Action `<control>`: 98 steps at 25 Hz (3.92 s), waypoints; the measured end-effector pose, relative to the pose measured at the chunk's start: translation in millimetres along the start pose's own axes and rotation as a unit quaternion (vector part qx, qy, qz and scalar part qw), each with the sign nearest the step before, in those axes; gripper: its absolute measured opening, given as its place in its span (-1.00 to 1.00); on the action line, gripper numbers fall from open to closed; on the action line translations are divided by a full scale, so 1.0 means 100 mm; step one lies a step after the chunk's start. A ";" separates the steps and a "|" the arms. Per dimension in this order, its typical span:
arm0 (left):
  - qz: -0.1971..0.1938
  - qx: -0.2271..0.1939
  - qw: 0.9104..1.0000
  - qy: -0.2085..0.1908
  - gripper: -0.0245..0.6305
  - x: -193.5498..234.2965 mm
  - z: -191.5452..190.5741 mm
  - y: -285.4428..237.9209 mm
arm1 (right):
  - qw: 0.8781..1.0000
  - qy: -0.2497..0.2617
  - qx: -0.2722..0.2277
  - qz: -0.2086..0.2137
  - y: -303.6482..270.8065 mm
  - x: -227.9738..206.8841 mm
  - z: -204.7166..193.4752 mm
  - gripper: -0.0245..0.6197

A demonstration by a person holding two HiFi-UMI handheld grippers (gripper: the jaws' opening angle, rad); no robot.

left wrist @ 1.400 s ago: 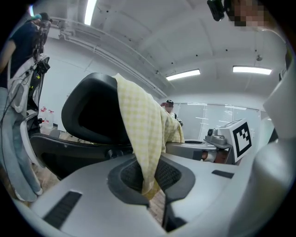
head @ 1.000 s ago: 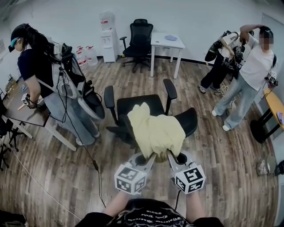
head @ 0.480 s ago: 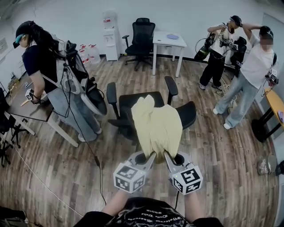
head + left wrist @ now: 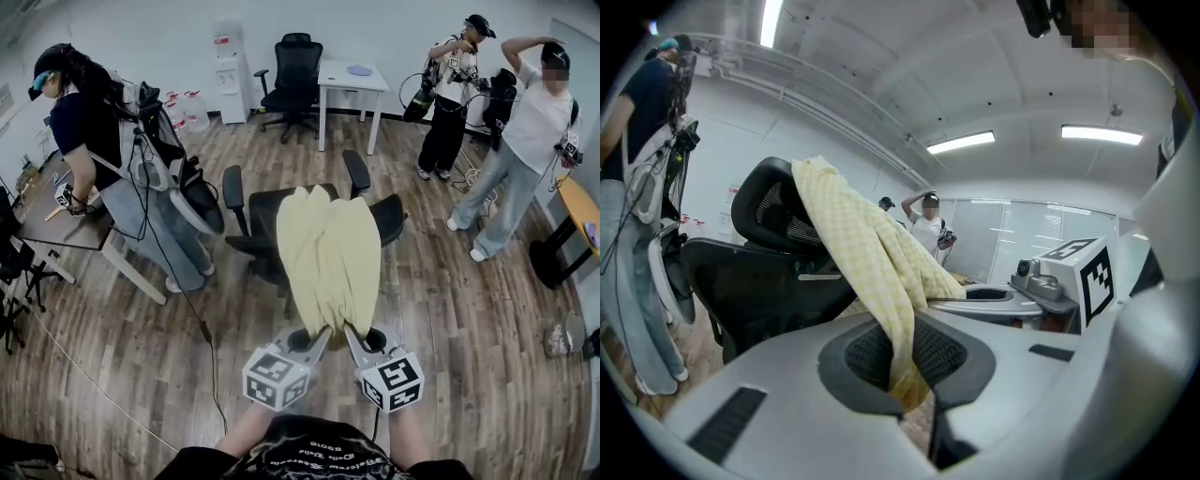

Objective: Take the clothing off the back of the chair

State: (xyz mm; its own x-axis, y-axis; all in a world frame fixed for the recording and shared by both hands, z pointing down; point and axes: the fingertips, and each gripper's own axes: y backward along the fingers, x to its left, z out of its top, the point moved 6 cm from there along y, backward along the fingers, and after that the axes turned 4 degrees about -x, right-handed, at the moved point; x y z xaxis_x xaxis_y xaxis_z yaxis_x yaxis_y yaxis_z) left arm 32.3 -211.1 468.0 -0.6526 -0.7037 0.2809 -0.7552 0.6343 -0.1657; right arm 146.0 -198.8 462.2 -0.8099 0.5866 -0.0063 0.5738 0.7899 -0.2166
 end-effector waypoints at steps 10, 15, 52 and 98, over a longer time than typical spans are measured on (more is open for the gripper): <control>0.004 0.005 1.000 0.000 -0.84 -0.33 -0.16 0.13 | 1.000 -0.001 0.013 0.018 0.30 0.14 -0.11 -0.86; 0.016 0.013 1.000 0.005 -0.84 -0.49 -0.30 0.25 | 0.999 -0.006 0.022 0.032 0.45 0.25 -0.21 -0.86; 0.027 0.027 0.999 -0.003 -0.84 -0.43 -0.55 1.20 | 0.999 -0.013 0.041 0.012 0.50 1.28 -0.28 -0.86; 0.087 -0.033 0.995 -0.041 -0.84 -0.45 -0.41 1.37 | 0.998 0.006 -0.004 -0.069 0.66 1.30 -0.16 -0.86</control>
State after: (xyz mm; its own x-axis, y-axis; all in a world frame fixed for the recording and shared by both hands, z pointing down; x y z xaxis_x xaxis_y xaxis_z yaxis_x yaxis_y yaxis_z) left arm -39.2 -80.1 471.1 -0.7777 -0.6040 0.1742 -0.6268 0.7661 -0.1423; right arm 80.2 -67.3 462.9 -0.8801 0.4735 0.0342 0.4573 0.8650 -0.2064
